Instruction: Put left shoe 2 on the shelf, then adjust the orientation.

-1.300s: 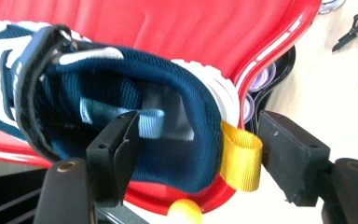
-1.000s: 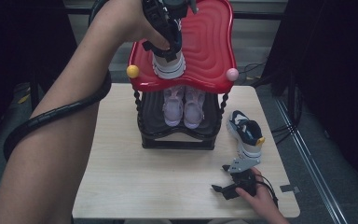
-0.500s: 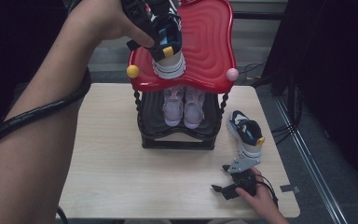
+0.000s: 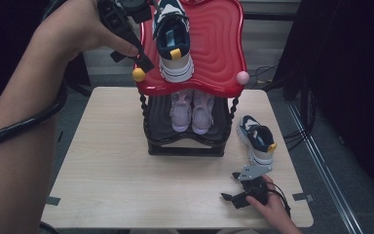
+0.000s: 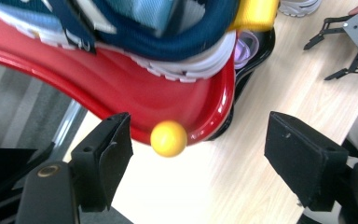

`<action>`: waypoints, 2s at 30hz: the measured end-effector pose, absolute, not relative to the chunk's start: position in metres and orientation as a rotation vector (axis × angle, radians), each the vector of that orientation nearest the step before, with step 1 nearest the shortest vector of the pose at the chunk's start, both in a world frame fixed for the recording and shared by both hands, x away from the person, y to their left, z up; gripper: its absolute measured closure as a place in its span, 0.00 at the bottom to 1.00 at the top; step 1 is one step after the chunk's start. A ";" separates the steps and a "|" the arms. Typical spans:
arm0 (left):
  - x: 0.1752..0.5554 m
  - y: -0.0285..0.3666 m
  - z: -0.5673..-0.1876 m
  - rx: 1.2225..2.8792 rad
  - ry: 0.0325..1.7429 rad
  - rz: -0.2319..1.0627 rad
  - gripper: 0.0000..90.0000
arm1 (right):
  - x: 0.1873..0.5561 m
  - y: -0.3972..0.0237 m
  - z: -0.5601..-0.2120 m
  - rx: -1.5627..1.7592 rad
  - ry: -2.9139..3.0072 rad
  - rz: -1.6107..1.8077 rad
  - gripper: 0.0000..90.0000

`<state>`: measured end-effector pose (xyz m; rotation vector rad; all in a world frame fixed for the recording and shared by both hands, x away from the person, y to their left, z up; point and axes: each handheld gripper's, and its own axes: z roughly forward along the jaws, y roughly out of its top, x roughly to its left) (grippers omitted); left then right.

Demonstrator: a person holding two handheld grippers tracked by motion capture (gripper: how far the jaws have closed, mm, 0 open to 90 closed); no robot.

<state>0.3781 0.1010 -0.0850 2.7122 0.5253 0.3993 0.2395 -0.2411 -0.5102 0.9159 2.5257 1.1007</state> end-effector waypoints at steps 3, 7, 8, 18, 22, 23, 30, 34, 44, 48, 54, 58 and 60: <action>0.378 0.112 -0.090 2.712 0.535 0.387 0.25 | 0.239 -0.241 -0.510 0.917 2.526 1.100 0.14; 0.376 0.126 -0.100 2.694 0.578 0.365 0.25 | 0.239 -0.241 -0.510 0.917 2.525 1.100 0.14; 0.376 0.129 -0.102 2.692 0.580 0.359 0.25 | 0.239 -0.241 -0.510 0.918 2.525 1.100 0.14; 0.375 0.157 -0.124 2.678 0.660 0.296 0.23 | 0.239 -0.241 -0.510 0.919 2.526 1.096 0.14; 0.376 0.166 -0.134 2.688 0.700 0.257 0.23 | 0.239 -0.241 -0.510 0.919 2.526 1.096 0.14; 0.377 0.168 -0.137 2.692 0.693 0.249 0.23 | 0.239 -0.241 -0.510 0.919 2.526 1.096 0.14; 0.377 0.180 -0.157 2.701 0.724 0.204 0.22 | 0.239 -0.241 -0.510 0.919 2.526 1.096 0.14; 0.376 0.186 -0.168 2.695 0.739 0.181 0.21 | 0.239 -0.241 -0.510 0.919 2.526 1.096 0.14; 0.374 0.200 -0.201 2.686 0.758 0.119 0.19 | 0.240 -0.241 -0.510 0.915 2.525 1.097 0.14; 0.372 0.205 -0.214 2.676 0.755 0.102 0.19 | 0.239 -0.241 -0.510 0.919 2.524 1.100 0.14; 0.369 0.207 -0.234 2.669 0.740 0.083 0.19 | 0.239 -0.241 -0.510 0.918 2.523 1.100 0.14; 0.368 0.206 -0.247 2.668 0.728 0.071 0.19 | 0.239 -0.241 -0.510 0.918 2.523 1.100 0.14; 0.367 0.205 -0.255 2.666 0.725 0.065 0.19 | 0.240 -0.241 -0.510 0.918 2.522 1.102 0.14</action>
